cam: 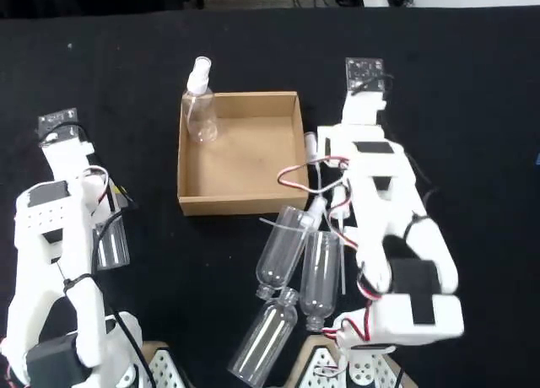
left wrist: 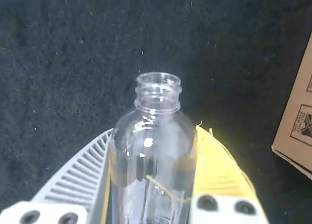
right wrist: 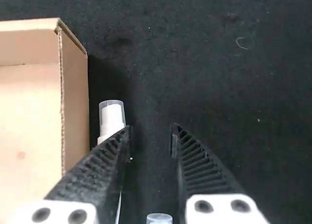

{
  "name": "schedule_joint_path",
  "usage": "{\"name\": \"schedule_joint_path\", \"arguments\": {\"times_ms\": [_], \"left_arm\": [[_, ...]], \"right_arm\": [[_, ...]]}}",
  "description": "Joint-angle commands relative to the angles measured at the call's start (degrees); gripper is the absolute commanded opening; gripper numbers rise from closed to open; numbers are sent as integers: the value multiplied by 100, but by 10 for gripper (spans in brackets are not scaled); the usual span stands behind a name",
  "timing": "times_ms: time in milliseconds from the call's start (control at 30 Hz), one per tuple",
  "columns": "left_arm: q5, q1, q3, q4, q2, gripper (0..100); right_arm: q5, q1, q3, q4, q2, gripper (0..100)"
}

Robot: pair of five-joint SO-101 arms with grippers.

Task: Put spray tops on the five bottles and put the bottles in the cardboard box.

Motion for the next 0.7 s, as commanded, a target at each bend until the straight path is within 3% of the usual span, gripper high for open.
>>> {"name": "schedule_joint_path", "arguments": {"times_ms": [0,133,667], "left_arm": [[53,84,-57,-88,-246,47],[53,84,-40,-88,-246,47],[53,84,-31,-88,-246,47]], "right_arm": [[9,-158,-620,387,22,137],[44,-334,-699,519,84,181],[53,-352,-1051,510,778,181]]}}
